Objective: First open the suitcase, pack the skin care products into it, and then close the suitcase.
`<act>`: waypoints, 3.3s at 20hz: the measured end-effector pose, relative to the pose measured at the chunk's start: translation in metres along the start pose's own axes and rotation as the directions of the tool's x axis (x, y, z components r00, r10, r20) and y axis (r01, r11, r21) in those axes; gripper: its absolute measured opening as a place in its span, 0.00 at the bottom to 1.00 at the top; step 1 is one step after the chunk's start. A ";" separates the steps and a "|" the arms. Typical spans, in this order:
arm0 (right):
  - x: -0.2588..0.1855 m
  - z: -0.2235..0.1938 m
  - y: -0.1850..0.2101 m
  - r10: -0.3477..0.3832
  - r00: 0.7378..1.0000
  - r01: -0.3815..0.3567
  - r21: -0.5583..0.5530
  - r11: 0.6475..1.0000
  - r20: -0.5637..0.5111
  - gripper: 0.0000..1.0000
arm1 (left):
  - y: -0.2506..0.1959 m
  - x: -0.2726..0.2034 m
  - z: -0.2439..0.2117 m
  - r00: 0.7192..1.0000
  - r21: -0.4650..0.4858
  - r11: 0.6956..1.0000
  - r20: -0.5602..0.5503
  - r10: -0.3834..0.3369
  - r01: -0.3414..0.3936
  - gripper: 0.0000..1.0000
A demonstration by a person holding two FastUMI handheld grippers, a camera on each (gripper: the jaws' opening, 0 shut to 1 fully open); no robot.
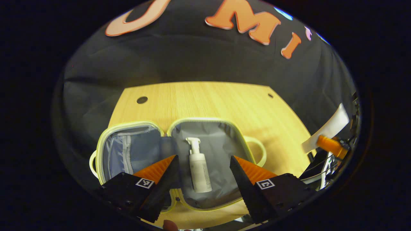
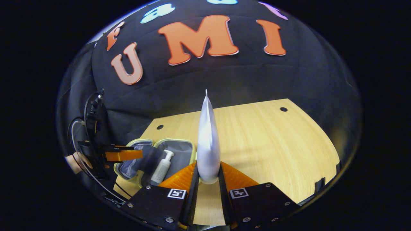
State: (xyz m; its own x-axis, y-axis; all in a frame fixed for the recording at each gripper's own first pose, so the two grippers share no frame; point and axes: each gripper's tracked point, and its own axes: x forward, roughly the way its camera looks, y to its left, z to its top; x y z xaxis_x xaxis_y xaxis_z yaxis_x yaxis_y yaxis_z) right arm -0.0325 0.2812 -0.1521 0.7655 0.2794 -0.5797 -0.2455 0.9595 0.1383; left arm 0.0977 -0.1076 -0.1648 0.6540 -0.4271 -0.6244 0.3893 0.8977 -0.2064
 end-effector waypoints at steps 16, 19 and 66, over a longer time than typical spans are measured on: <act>0.122 -0.087 0.102 0.099 0.785 -0.077 0.063 0.995 -0.612 0.35 | 0.086 -0.191 0.122 0.897 0.008 0.959 0.357 0.262 -0.283 0.99; 0.144 -0.115 0.100 0.048 0.747 -0.015 0.056 0.998 -0.663 0.36 | 0.103 -0.192 0.105 0.899 -0.013 0.957 0.338 0.278 -0.291 0.99; 0.057 0.025 0.050 -0.101 0.969 0.143 0.180 0.973 -0.224 0.95 | 0.302 -0.011 -0.014 0.931 -0.779 0.565 0.362 0.048 0.274 0.74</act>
State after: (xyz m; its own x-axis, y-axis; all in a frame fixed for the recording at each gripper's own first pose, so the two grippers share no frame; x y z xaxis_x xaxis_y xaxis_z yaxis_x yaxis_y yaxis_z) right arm 0.0139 0.3463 -0.1577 0.6338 0.1659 -0.7555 -0.0229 0.9803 0.1961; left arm 0.1989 0.1701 -0.2311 0.8621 -0.3940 -0.3187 -0.1063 0.4744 -0.8739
